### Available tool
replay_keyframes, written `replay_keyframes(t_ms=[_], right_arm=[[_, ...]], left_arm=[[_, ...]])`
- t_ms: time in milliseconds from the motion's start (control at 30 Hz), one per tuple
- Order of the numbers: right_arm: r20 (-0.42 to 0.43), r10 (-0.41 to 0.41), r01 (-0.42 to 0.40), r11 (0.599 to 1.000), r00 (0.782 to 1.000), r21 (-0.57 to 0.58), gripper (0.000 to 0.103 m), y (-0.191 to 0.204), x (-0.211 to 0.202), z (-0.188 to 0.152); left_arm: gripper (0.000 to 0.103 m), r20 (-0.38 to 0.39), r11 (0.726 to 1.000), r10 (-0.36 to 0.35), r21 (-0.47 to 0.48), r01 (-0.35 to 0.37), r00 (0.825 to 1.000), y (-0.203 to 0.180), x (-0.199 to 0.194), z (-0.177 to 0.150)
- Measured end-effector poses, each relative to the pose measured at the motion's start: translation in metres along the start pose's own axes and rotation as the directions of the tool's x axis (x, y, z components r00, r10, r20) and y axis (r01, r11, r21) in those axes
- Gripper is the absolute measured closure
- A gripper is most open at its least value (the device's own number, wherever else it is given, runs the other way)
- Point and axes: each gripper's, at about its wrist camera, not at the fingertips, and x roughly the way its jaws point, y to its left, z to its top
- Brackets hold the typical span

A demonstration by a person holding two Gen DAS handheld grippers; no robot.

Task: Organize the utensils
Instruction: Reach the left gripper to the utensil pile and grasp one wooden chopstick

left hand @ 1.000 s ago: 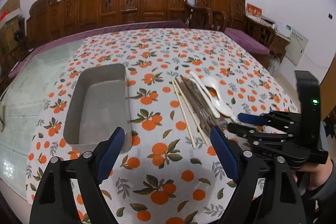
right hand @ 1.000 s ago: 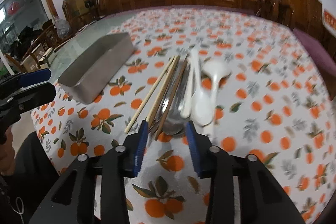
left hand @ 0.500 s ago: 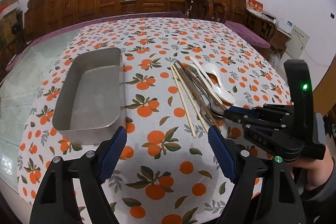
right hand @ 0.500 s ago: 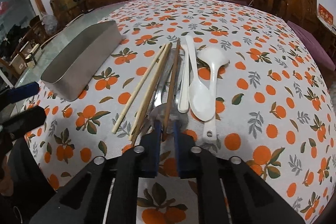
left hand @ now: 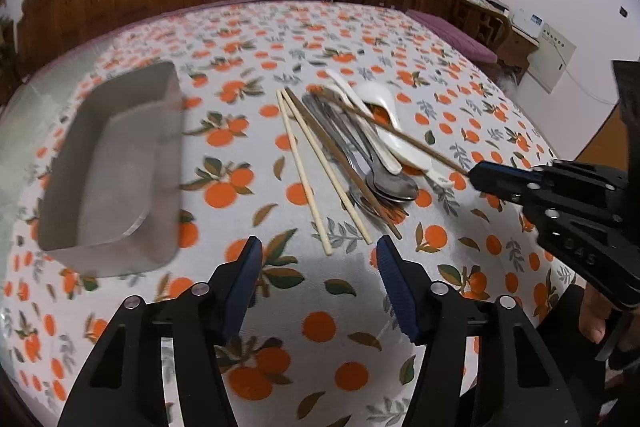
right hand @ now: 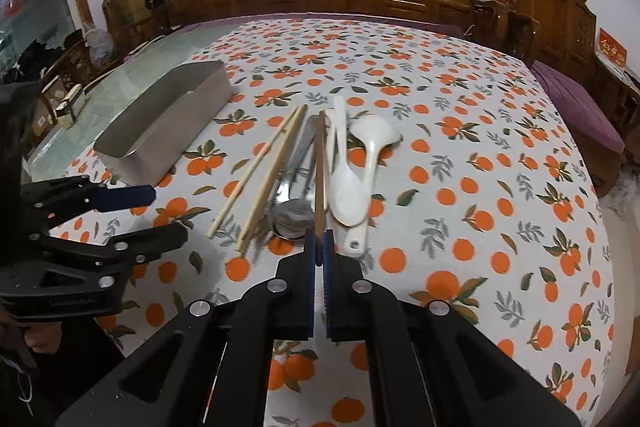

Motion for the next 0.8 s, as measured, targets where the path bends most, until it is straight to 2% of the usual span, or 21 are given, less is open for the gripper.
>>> replay_keyframes(t_ms=[233,533,633,700,800], right_arm=[[0.046,-0.013,0.013,1.0,0.999,-0.01,0.099,-0.003,-0.009,0.003],[0.065,-0.023,0.024,1.0,0.998,-0.016,0.099,-0.004,-0.016,0.008],[0.07,-0.028,0.03,0.999,0.997,-0.019,0.099,-0.004,-0.017,0.008],[0.076,-0.035,0.037,0.999,0.996,-0.025,0.099,-0.003,-0.019,0.008],[0.092,-0.041,0.046,0.998,0.995,-0.046,0.099,0.0,-0.024,0.011]], left_arm=[[0.066,-0.046,0.998,0.047,0.031,-0.045,0.998,-0.001,0.025,0.004],[0.071,-0.069,0.999,0.039,0.03,-0.037,0.997,-0.001,0.039,0.009],[0.081,-0.075,0.997,0.058,0.046,-0.055,0.995,-0.004,0.043,0.009],[0.097,-0.079,0.996,0.072,0.052,-0.068,0.994,-0.003,0.043,0.007],[0.099,-0.091,0.997,0.064,0.047,-0.06,0.994,0.003,0.04,0.005]])
